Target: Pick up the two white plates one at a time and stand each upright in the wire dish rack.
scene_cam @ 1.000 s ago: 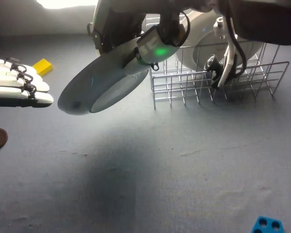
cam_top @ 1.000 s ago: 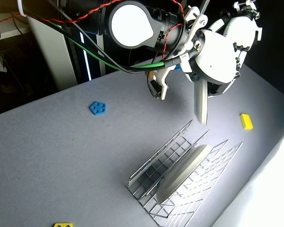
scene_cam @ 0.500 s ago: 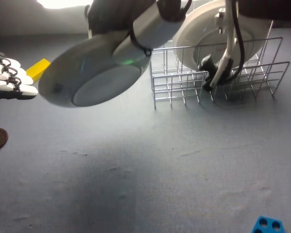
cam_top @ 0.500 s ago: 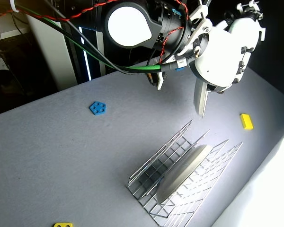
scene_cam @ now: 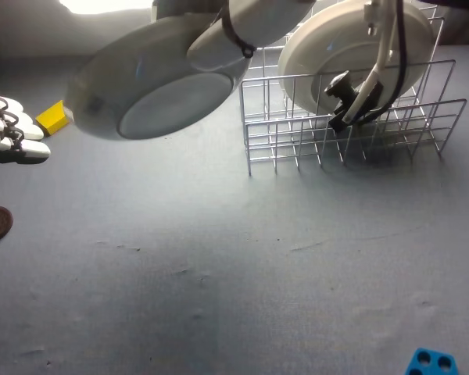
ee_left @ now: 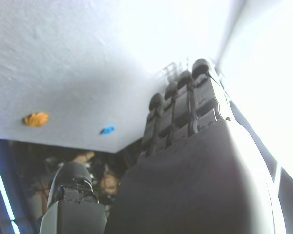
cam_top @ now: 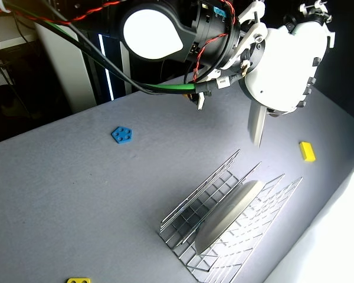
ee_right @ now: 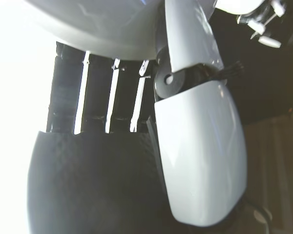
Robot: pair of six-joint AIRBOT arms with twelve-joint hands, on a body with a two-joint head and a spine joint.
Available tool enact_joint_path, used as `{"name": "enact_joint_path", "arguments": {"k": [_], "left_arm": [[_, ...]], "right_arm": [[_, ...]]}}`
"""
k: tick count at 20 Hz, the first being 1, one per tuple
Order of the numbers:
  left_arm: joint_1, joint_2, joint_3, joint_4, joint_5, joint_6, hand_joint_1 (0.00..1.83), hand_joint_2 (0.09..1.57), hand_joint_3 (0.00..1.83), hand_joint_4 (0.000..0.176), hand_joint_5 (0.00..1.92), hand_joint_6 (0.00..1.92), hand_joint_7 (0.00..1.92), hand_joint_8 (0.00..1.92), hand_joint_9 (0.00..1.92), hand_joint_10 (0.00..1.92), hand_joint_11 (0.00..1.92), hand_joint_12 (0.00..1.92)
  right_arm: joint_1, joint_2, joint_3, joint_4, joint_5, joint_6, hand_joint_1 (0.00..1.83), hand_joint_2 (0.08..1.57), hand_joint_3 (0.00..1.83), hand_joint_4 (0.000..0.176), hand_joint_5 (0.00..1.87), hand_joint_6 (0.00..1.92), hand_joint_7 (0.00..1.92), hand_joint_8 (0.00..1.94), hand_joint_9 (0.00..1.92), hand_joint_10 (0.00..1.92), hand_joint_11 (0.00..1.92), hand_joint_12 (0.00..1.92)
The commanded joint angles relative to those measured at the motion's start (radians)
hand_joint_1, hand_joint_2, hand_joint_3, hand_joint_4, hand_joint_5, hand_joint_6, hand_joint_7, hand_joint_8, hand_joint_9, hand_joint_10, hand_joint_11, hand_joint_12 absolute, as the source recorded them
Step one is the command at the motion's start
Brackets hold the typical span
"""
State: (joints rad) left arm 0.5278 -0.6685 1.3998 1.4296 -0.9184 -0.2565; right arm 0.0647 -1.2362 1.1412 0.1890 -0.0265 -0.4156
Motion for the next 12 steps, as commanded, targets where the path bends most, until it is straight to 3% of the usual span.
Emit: {"name": "enact_joint_path", "arguments": {"k": [1, 3, 5, 12], "left_arm": [[-0.006, 0.017, 0.007, -0.066, -0.027, -0.001, 0.0, 1.05, 0.0, 0.0, 0.05, 0.01, 0.02, 0.01, 0.01, 0.0, 0.0, 0.0], [-0.002, 0.018, 0.006, -0.066, -0.027, -0.001, 0.0, 1.05, 0.0, 0.0, 0.05, 0.01, 0.02, 0.01, 0.01, 0.0, 0.0, 0.0], [-0.003, 0.018, 0.006, -0.064, -0.027, -0.001, 0.0, 1.05, 0.0, 0.0, 0.05, 0.01, 0.02, 0.0, 0.01, 0.0, 0.0, 0.0], [-0.016, 0.012, 0.007, -0.057, -0.027, -0.001, 0.0, 1.05, 0.0, 0.0, 0.05, 0.01, 0.03, 0.01, 0.02, 0.01, 0.0, 0.0]], "right_arm": [[0.01, 0.009, 0.001, 0.034, 0.151, 0.02, 1.39, 1.07, 0.0, 0.0, 1.01, 0.84, 1.04, 0.9, 1.03, 1.02, 0.94, 0.95], [0.006, 0.013, 0.001, 0.073, 0.157, 0.02, 1.39, 1.06, 0.0, 0.0, 1.04, 0.79, 1.07, 0.86, 1.03, 1.01, 0.94, 0.95], [-0.001, 0.025, 0.0, 0.109, 0.165, 0.02, 1.39, 1.07, 0.0, 0.0, 1.03, 0.81, 1.01, 0.94, 1.03, 1.01, 0.95, 0.95], [-0.022, 0.062, -0.005, 0.114, 0.181, 0.051, 1.38, 1.08, 0.0, 0.0, 1.02, 0.83, 1.0, 0.96, 1.01, 1.05, 0.94, 0.98]]}}
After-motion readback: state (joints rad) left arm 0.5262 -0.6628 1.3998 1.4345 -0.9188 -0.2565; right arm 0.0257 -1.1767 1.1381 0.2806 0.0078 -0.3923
